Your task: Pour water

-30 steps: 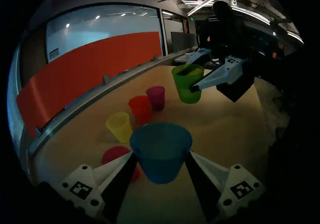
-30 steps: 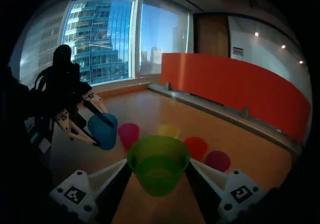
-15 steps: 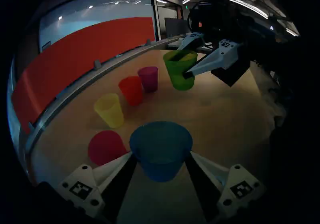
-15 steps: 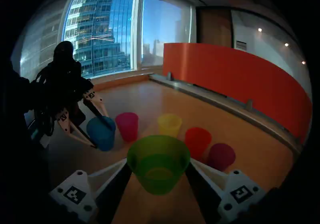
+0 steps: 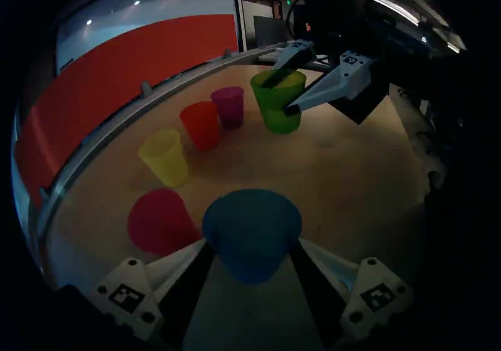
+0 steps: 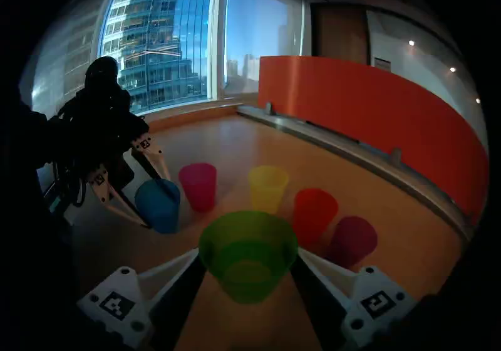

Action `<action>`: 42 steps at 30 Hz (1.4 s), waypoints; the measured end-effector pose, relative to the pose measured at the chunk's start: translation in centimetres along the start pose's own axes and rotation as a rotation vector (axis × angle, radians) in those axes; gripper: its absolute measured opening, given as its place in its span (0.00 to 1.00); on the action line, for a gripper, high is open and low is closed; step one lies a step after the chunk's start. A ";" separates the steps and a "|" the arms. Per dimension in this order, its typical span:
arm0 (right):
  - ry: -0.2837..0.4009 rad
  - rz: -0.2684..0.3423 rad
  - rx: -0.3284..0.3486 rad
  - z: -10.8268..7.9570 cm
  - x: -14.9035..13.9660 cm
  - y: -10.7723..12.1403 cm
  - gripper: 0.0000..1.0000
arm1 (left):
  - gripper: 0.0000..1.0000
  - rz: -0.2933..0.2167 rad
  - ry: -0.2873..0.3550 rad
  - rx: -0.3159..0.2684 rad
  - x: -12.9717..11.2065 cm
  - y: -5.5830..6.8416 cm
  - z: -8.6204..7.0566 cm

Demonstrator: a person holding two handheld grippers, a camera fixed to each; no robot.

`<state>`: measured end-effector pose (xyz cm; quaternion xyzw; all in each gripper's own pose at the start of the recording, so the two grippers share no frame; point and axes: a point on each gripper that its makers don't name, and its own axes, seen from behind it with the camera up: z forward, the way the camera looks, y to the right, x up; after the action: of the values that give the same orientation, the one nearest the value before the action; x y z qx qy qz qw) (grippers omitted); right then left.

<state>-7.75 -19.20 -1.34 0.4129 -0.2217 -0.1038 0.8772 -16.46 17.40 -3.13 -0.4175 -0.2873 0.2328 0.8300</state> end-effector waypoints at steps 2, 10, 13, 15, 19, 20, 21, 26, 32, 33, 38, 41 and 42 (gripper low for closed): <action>-0.001 0.001 0.001 0.1 0.0 0.0 0.88 | 0.82 -0.001 0.000 -0.001 -0.1 0.0 0.1; -0.007 0.006 0.000 0.5 -0.2 0.3 0.89 | 0.82 -0.019 0.001 -0.006 -0.6 0.0 0.3; -0.009 0.008 0.000 0.6 -0.3 0.3 0.89 | 0.82 -0.024 0.001 -0.008 -0.8 0.0 0.3; -0.010 0.010 0.001 0.6 -0.3 0.3 0.88 | 0.82 -0.027 0.000 -0.009 -0.9 0.0 0.3; -0.016 0.009 0.002 0.7 -0.6 0.3 0.89 | 0.82 -0.029 -0.001 -0.008 -1.1 0.0 0.3; -0.018 0.008 0.002 0.7 -0.6 0.3 0.89 | 0.82 -0.029 -0.001 -0.009 -1.2 0.0 0.3; -0.020 0.008 0.002 0.7 -0.7 0.3 0.89 | 0.82 -0.030 -0.002 -0.009 -1.2 0.0 0.2; -0.022 0.006 0.001 0.8 -0.8 0.2 0.88 | 0.82 -0.033 -0.013 -0.010 -1.8 0.0 0.0; -0.022 0.007 -0.001 0.8 -0.8 0.2 0.89 | 0.82 -0.042 -0.020 -0.012 -2.2 -0.1 0.0; -0.022 0.007 -0.001 0.8 -0.8 0.2 0.89 | 0.82 -0.046 -0.022 -0.013 -2.2 -0.1 0.0; -0.022 0.008 0.000 0.8 -0.9 0.1 0.89 | 0.82 -0.060 -0.039 -0.011 -2.7 -0.5 0.2; -0.024 0.010 0.001 0.9 -1.0 0.1 0.88 | 0.82 -0.063 -0.051 -0.008 -3.1 -0.6 0.4; -0.024 0.011 0.001 0.9 -1.1 0.1 0.88 | 0.82 -0.064 -0.055 -0.007 -3.2 -0.6 0.4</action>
<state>-9.12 -19.35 -1.09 0.4107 -0.2344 -0.1041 0.8749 -18.95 15.32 -3.37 -0.4047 -0.3238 0.2166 0.8273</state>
